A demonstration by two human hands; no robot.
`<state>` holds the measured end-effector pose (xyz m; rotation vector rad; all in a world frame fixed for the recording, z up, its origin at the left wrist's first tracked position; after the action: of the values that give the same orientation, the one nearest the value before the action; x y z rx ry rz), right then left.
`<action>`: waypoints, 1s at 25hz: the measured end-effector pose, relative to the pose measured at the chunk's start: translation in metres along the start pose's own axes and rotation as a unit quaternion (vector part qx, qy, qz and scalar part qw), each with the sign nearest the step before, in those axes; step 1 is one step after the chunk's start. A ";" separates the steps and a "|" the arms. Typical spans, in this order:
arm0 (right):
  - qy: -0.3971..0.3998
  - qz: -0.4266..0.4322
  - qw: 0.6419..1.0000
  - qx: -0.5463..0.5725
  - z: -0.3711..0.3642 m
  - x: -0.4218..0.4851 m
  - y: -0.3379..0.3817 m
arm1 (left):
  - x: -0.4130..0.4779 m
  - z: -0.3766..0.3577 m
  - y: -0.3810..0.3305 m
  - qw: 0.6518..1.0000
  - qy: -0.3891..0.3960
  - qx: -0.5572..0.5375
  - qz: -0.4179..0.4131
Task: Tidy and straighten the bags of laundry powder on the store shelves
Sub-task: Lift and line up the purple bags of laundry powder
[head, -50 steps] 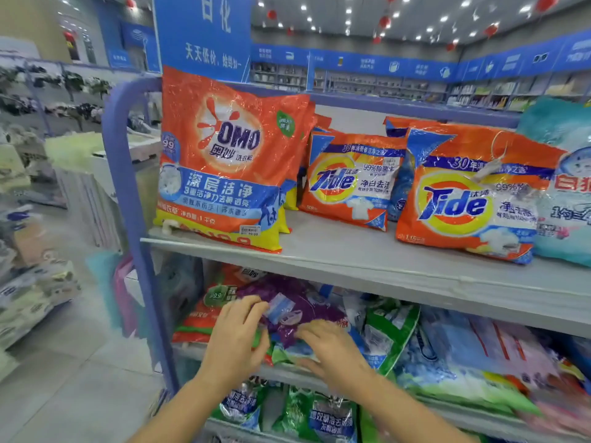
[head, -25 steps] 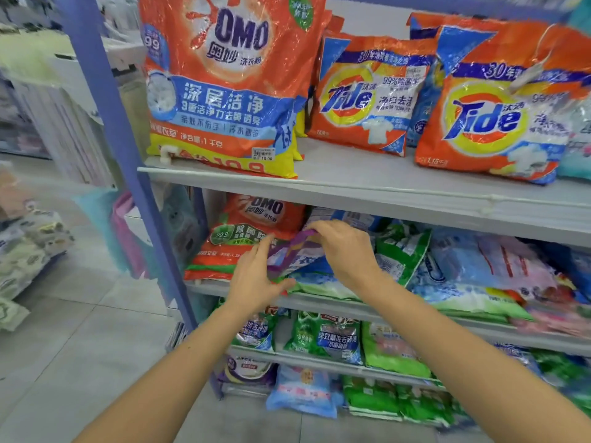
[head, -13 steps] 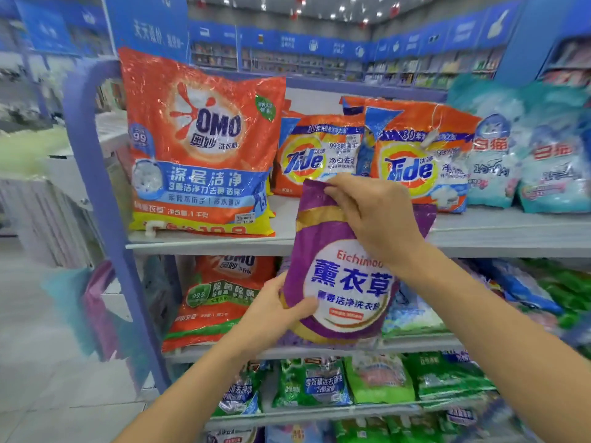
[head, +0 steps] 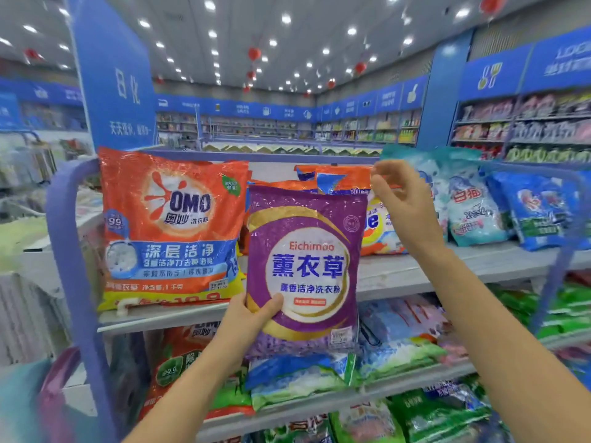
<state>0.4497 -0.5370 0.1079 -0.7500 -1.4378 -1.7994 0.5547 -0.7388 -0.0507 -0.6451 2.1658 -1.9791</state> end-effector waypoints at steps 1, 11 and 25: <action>0.021 -0.066 0.997 0.034 0.004 -0.009 -0.012 | 0.001 0.003 0.000 1.000 0.000 -0.021 0.010; 0.009 -0.143 0.986 0.088 0.019 -0.029 -0.024 | -0.009 -0.024 0.009 0.993 0.089 -0.061 0.049; -0.095 -0.283 0.954 0.013 0.208 -0.149 -0.094 | 0.003 -0.256 0.047 0.966 0.210 -0.120 0.095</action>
<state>0.4631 -0.2958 -0.0190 -0.5381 -1.9455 -2.1665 0.4445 -0.5031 -0.0633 -0.0287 2.6196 -1.9011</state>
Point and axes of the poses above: each hand's wrist, its own x-axis towards the middle knuckle, its own z-axis out of the back of the hand, y = z × x, the point moved 4 cm from there along x, towards the middle knuckle, and after that the axes turned 3 degrees about -y, right-handed, at the moved point
